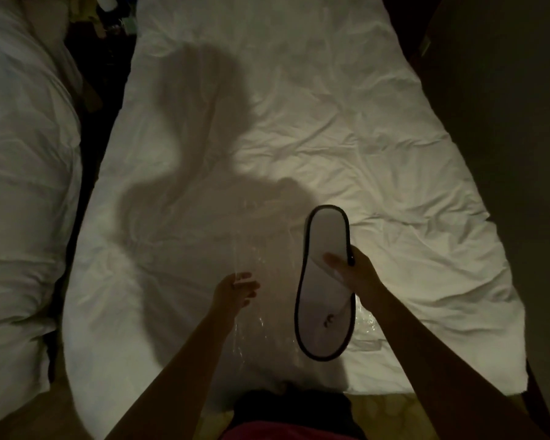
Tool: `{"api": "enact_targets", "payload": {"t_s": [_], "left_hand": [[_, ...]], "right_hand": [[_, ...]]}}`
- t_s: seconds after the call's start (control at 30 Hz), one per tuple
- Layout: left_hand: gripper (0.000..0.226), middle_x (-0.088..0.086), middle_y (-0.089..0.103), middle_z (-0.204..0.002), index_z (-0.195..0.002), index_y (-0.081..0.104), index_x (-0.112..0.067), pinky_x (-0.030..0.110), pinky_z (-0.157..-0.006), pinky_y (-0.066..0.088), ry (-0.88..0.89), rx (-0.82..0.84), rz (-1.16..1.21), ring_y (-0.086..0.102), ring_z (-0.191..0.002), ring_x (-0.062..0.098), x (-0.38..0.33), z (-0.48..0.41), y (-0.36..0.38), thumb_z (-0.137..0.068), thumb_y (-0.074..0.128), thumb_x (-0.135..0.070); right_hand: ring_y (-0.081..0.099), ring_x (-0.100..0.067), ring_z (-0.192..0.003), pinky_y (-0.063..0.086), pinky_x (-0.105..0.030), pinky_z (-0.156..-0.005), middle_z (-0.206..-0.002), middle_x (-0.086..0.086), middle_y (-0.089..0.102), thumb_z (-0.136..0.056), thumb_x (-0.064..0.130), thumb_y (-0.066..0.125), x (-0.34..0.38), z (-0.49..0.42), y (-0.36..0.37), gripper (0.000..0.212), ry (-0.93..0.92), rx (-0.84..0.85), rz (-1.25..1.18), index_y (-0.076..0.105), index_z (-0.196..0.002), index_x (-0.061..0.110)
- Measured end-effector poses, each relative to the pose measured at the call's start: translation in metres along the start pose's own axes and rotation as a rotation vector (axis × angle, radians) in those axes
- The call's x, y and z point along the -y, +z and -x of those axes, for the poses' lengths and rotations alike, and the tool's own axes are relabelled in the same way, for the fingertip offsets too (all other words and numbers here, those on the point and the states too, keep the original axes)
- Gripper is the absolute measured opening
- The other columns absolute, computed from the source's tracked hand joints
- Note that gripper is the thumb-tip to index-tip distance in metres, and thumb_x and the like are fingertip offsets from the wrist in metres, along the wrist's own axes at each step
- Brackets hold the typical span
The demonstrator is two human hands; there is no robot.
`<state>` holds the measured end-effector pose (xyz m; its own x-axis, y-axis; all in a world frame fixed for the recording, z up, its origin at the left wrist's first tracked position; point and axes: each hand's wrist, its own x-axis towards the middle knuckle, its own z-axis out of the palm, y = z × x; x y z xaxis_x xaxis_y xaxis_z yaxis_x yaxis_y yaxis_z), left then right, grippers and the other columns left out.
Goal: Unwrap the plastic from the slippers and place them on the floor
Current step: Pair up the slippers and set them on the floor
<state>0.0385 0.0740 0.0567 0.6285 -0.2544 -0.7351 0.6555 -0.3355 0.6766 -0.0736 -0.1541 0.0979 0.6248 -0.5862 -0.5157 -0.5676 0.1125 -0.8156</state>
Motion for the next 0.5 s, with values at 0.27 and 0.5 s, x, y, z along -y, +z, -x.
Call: {"api": "enact_targets", "payload": {"t_s": [0.27,0.5], "left_hand": [[0.028,-0.002,0.072,-0.069,-0.109,0.06,-0.007,0.025,-0.06,0.043,-0.052,-0.035,-0.044,0.06,-0.055,0.01,0.01,-0.044,0.015,-0.084,0.061,0.005],[0.079,0.017,0.041,-0.145,-0.146,0.026,-0.01,0.035,-0.097,0.041,-0.112,-0.106,-0.153,0.048,-0.129,0.027,0.021,-0.06,0.022,-0.082,0.072,-0.014]], "right_hand": [[0.065,-0.017,-0.089,0.049,-0.021,-0.062,-0.104,-0.001,0.067,-0.08,0.032,0.075,-0.044,-0.02,-0.006,0.042,0.127,-0.027,-0.044,0.061,-0.116,0.016],[0.063,-0.008,-0.08,0.048,-0.02,-0.058,-0.089,0.011,0.064,-0.079,0.031,0.076,-0.059,-0.033,-0.008,0.03,0.142,-0.041,-0.023,0.059,-0.103,0.023]]}}
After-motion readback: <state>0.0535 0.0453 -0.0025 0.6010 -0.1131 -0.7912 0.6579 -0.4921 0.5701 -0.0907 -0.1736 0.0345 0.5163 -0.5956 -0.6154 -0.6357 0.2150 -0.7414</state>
